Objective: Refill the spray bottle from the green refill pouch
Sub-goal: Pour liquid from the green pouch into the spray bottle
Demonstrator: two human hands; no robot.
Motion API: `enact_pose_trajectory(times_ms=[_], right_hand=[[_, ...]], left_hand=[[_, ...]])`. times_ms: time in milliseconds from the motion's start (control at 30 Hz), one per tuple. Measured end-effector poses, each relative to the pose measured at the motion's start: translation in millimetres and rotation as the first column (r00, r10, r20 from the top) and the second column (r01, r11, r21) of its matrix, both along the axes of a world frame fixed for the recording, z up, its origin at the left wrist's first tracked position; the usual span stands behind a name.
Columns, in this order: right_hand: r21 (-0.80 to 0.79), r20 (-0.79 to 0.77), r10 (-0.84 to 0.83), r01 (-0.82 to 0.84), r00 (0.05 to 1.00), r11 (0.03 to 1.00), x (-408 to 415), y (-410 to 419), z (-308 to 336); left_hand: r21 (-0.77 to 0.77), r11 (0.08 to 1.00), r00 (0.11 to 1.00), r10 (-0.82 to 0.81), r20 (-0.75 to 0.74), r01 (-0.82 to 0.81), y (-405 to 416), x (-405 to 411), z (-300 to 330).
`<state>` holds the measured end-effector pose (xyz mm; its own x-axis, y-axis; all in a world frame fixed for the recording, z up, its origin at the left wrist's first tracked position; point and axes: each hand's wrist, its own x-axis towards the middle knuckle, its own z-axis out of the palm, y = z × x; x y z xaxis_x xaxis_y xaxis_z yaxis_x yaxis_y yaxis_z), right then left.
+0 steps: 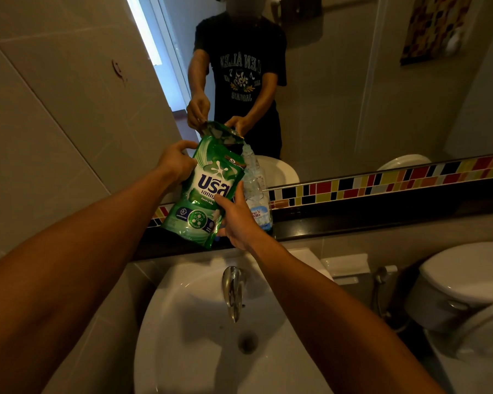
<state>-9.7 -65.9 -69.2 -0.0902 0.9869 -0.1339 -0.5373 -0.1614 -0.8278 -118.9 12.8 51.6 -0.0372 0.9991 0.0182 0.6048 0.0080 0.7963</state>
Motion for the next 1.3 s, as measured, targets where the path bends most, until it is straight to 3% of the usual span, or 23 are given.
enact_pose_trajectory(times_ms=[1300], right_hand=[[0.014, 0.013, 0.004, -0.005, 1.000, 1.000, -9, 5, -4]], left_hand=[[-0.019, 1.000, 1.000, -0.001, -0.006, 0.001, 1, -3, 10]])
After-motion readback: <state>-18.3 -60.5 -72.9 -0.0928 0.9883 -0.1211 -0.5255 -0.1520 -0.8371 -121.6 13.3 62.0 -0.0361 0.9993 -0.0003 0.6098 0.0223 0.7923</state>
